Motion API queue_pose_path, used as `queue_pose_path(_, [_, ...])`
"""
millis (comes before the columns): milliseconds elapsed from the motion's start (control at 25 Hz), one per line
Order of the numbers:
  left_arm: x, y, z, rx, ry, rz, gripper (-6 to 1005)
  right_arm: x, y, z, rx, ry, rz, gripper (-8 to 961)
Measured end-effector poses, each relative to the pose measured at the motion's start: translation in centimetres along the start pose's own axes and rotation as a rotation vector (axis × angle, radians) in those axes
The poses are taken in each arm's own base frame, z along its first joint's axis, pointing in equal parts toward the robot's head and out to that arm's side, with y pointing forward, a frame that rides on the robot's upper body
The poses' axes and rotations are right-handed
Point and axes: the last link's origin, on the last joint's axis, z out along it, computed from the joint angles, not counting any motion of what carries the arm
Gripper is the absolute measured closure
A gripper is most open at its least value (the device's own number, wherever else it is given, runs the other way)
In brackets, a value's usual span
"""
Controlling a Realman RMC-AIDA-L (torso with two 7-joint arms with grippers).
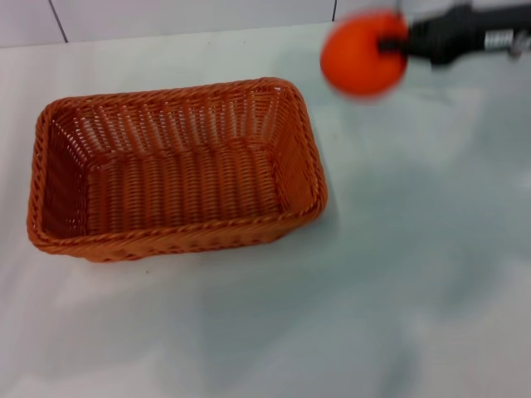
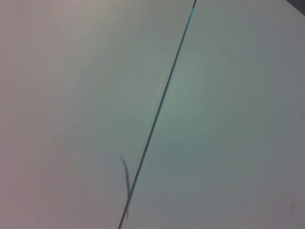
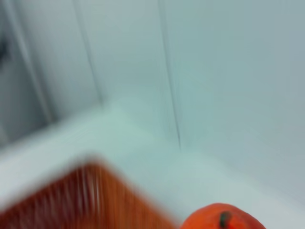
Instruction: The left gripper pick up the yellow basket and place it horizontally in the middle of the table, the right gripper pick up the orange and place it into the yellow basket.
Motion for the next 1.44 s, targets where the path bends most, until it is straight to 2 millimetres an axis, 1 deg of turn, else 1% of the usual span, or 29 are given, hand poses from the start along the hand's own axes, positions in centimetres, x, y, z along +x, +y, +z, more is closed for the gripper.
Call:
queue_pose_path(80, [-0.1, 0.0, 0.0, 0.002, 0.0, -0.002, 379, 0.9, -0.2, 0.0, 0.013, 0.123, 0.013, 831])
queue_pose_path(120, [-0.1, 0.1, -0.1, 0.002, 0.0, -0.003, 379, 1.3, -0.5, 0.3, 0.028, 0.177, 0.016, 835])
queue_pose_path(240, [-0.2, 0.1, 0.0, 0.005, -0.002, -0.005, 379, 2.5, -2.2, 2.4, 0.101, 0.279, 0.007, 847])
queue_pose_path(280, [-0.2, 0.1, 0.1, 0.004, -0.001, -0.006, 379, 2.9, -3.1, 3.5, 0.135, 0.297, 0.002, 851])
queue_pose_path(360, [-0.3, 0.2, 0.2, 0.002, -0.001, -0.007, 379, 3.3, -4.6, 5.9, 0.197, 0.297, -0.008, 859])
queue_pose_path(480, [-0.3, 0.2, 0.3, -0.002, -0.001, -0.008, 379, 2.8, -6.6, 9.2, 0.285, 0.241, -0.004, 871])
queue_pose_path(520, [-0.3, 0.3, 0.3, -0.003, -0.001, -0.009, 379, 2.6, -6.8, 10.0, 0.287, 0.224, 0.0, 867])
queue_pose_path(600, [-0.3, 0.3, 0.3, -0.003, -0.001, -0.009, 379, 2.2, -6.9, 10.8, 0.279, 0.205, 0.002, 859])
queue_pose_path(680, [-0.4, 0.3, 0.2, 0.0, -0.001, -0.014, 379, 1.7, -7.1, 11.0, 0.278, 0.207, 0.003, 851])
queue_pose_path(760, [-0.4, 0.3, 0.0, 0.006, -0.002, -0.015, 379, 1.3, -7.1, 10.8, 0.277, 0.223, 0.009, 772])
queue_pose_path(920, [-0.4, 0.3, -0.2, 0.008, -0.001, -0.016, 379, 0.7, -6.5, 9.7, 0.253, 0.282, 0.033, 614])
queue_pose_path(1000, [-0.4, 0.3, -0.3, 0.009, 0.0, -0.016, 379, 0.3, -6.3, 8.9, 0.239, 0.323, 0.038, 360])
queue_pose_path(1120, [-0.4, 0.3, -0.4, 0.013, 0.003, -0.015, 379, -0.4, -5.6, 7.2, 0.19, 0.416, 0.038, 245])
queue_pose_path(1240, [-0.2, 0.1, -0.6, 0.03, 0.015, -0.011, 379, -1.8, -4.4, 5.0, 0.068, 0.556, 0.048, 131])
queue_pose_path(1440, [0.2, -0.4, -1.3, 0.098, 0.062, 0.011, 379, -5.5, -2.0, 1.7, -0.226, 0.751, 0.136, 131])
